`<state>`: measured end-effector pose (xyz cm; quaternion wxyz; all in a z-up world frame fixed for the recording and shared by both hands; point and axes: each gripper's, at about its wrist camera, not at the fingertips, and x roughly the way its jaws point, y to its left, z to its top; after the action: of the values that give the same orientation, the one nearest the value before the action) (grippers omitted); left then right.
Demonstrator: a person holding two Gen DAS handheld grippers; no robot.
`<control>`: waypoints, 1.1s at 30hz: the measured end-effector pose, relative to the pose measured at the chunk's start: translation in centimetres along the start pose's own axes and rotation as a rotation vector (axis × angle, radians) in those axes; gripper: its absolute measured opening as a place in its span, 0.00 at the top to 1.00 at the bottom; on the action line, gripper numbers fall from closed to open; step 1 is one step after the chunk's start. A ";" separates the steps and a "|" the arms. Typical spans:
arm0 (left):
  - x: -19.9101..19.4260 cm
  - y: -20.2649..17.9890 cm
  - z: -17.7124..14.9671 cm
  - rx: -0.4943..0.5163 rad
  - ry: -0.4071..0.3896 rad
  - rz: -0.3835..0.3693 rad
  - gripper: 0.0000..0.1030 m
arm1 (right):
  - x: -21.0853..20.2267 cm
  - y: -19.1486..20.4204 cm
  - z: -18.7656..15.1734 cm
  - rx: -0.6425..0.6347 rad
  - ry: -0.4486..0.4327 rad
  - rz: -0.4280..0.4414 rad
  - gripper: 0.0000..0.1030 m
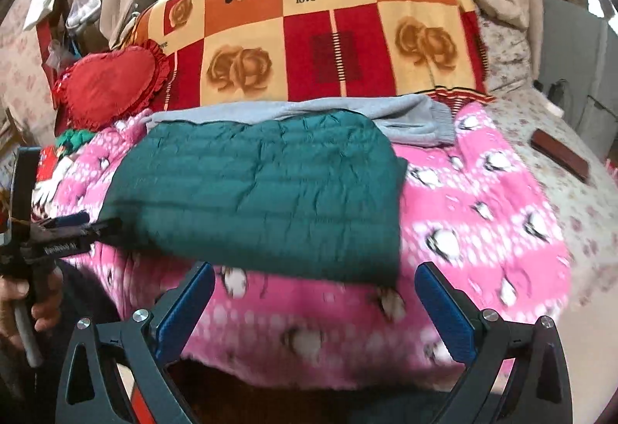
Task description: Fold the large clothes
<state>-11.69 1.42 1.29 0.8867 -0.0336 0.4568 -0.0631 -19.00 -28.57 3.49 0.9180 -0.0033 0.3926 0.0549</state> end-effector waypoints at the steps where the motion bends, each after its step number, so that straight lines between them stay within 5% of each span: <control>1: -0.7 -0.9 -1.0 0.012 0.010 0.002 0.00 | -0.8 0.2 -0.8 0.006 0.003 -0.010 0.00; 11: -6.2 -4.1 -6.3 0.034 0.036 -0.010 0.00 | -5.1 2.6 -5.2 -0.031 0.016 -0.026 0.00; 33: -9.1 -5.0 -6.3 0.052 -0.031 0.022 0.00 | -7.6 3.0 -4.7 -0.041 -0.054 -0.011 0.00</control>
<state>-22.46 -2.26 5.52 0.8949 -0.0063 0.4414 -0.0645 -27.84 -26.58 5.82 0.9283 -0.0228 0.3666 0.0580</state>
